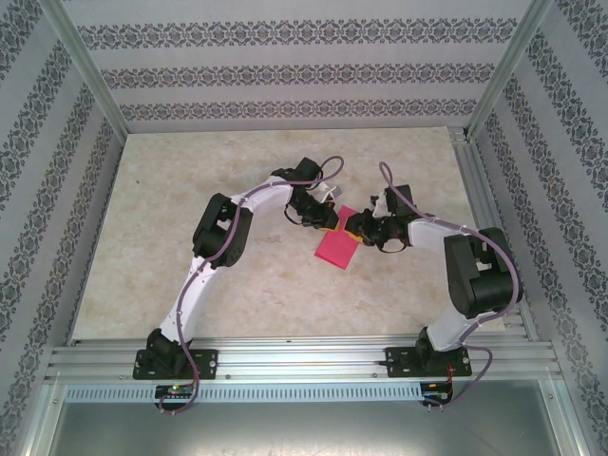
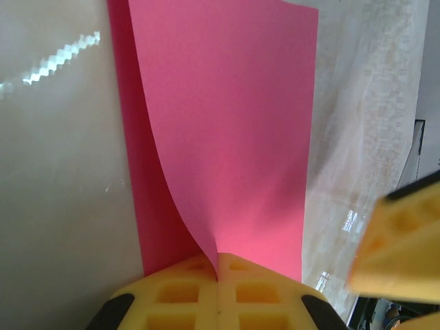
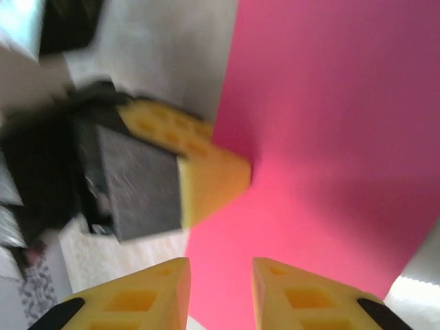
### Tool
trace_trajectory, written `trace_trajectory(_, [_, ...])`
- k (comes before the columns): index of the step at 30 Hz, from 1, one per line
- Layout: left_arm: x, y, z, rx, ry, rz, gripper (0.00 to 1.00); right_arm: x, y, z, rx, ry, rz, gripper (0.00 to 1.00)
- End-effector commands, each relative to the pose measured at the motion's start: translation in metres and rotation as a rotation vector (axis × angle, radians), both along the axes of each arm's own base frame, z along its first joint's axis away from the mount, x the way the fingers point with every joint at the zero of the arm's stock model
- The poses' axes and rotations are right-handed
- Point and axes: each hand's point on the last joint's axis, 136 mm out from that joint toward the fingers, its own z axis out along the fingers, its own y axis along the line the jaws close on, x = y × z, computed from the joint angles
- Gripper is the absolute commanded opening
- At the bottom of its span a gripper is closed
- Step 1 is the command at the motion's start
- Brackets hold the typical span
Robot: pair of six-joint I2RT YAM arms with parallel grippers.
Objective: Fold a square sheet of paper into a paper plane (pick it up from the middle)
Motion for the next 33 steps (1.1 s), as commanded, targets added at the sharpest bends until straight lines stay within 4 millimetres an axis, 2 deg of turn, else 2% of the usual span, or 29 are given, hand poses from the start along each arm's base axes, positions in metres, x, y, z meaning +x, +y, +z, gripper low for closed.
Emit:
trace_trajectory(1, [-0.012,0.017,-0.047,0.139,0.056,0.016,0.07,-0.008,0.002,-0.009,0.046,0.019,-0.056,0.29])
trace_trajectory(5, [-0.011,0.016,-0.046,0.135,0.054,0.018,0.07,-0.023,0.003,-0.033,0.022,0.082,-0.045,0.28])
trace_trajectory(7, [-0.012,0.017,-0.047,0.137,0.053,0.016,0.07,-0.026,0.001,-0.035,0.013,0.085,-0.049,0.29])
trace_trajectory(12, [-0.014,0.018,-0.048,0.143,0.056,0.013,0.07,-0.027,0.002,-0.002,-0.016,0.022,-0.034,0.29])
trace_trajectory(15, [-0.013,0.017,-0.048,0.138,0.055,0.014,0.07,-0.034,0.007,0.000,-0.012,0.023,-0.030,0.29])
trace_trajectory(18, [-0.012,0.017,-0.047,0.134,0.053,0.017,0.07,-0.041,0.013,-0.009,0.000,0.047,-0.021,0.30])
trace_trajectory(26, [-0.012,0.016,-0.048,0.133,0.054,0.014,0.07,-0.053,0.011,-0.044,-0.041,0.128,-0.017,0.29])
trace_trajectory(29, [-0.012,0.017,-0.048,0.133,0.053,0.014,0.07,-0.051,0.013,-0.035,-0.036,0.101,-0.017,0.29])
trace_trajectory(33, [-0.012,0.015,-0.047,0.131,0.052,0.015,0.07,-0.051,0.026,-0.012,-0.017,0.052,0.012,0.30])
